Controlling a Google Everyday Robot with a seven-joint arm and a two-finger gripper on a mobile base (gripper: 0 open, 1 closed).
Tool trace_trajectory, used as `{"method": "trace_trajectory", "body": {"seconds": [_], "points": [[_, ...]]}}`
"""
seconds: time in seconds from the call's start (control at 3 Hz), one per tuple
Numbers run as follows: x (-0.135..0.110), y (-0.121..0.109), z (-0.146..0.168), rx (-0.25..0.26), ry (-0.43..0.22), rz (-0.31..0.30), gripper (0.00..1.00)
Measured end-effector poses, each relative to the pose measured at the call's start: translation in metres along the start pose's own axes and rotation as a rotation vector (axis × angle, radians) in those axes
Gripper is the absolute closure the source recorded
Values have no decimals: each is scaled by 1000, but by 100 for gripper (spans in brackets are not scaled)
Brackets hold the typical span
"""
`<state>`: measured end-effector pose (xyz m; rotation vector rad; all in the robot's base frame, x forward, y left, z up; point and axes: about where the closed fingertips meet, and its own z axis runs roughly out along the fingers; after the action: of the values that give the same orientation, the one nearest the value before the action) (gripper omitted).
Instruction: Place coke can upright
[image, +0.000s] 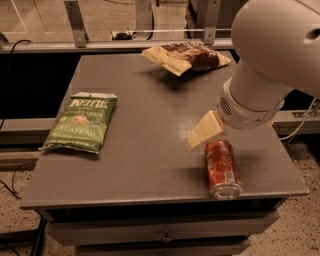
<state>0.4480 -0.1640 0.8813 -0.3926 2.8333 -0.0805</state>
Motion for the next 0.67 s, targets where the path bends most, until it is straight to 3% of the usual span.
{"method": "trace_trajectory", "body": {"seconds": [0.33, 0.67], "points": [[6, -5, 12, 25, 42, 146, 0], [11, 0, 26, 38, 92, 228, 0]]}}
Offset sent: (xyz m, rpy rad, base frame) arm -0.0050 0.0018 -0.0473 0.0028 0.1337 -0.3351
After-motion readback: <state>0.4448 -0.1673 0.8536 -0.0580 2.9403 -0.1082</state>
